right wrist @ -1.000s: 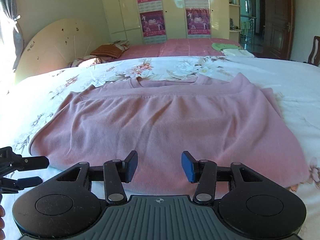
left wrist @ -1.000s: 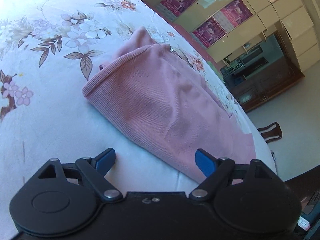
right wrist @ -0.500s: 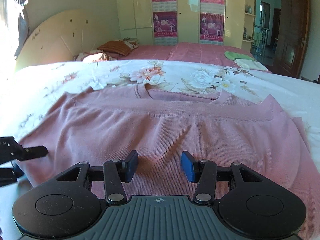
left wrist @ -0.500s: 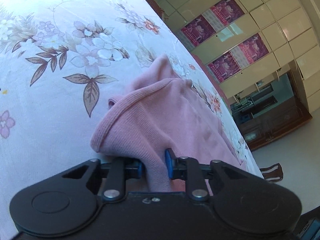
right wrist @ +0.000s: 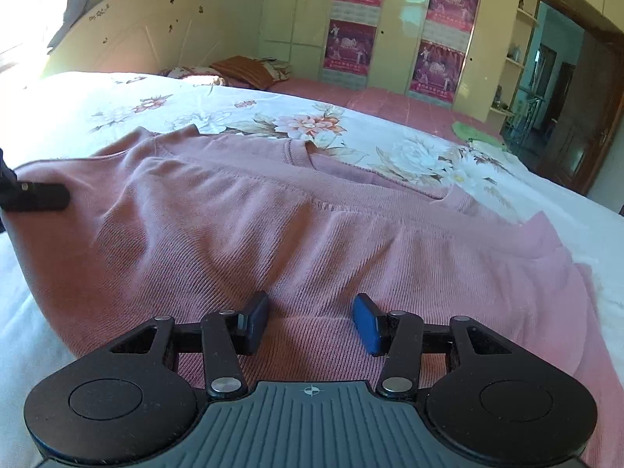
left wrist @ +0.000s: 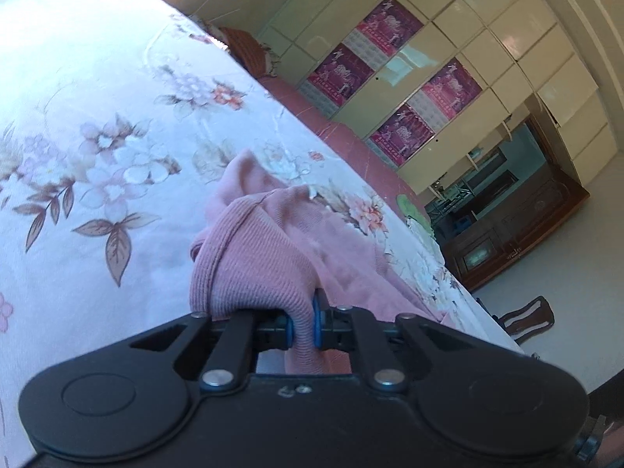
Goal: Fold small clothes
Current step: 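Grasp the sweatshirt side edge with the left tool and fold it over, then lay the folded side down and open the left tool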
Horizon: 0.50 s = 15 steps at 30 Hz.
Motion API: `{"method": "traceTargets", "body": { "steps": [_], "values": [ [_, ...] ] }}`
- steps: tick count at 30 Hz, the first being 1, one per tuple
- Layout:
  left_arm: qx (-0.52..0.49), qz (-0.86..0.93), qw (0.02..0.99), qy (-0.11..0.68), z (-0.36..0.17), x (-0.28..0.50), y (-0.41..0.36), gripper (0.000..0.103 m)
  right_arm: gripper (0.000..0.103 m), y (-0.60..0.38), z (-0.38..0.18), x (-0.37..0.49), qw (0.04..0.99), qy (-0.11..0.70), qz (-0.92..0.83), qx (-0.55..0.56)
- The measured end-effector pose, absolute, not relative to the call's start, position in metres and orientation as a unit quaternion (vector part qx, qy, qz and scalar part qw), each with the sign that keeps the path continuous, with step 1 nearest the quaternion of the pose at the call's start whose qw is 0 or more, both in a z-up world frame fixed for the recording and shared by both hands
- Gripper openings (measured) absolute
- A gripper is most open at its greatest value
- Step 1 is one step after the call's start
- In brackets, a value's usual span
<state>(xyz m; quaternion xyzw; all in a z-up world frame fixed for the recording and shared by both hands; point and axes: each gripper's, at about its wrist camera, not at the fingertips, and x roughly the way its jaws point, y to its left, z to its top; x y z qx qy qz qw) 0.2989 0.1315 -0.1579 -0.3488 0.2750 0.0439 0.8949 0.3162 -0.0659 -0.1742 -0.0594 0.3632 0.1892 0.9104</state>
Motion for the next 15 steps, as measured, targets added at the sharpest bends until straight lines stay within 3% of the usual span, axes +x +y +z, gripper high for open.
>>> {"method": "traceTargets", "body": {
  "steps": [9,15],
  "values": [
    [-0.201,-0.105,0.943,0.244,-0.096,0.333,0.033,0.004,0.048,-0.112,-0.157,0.316,0.920,0.346,0.179,0.042],
    [-0.126,-0.226,0.928,0.269,-0.106,0.354,-0.069,0.004,0.048,-0.206,-0.149,0.309,0.926,0.342,0.097,0.129]
  ]
}}
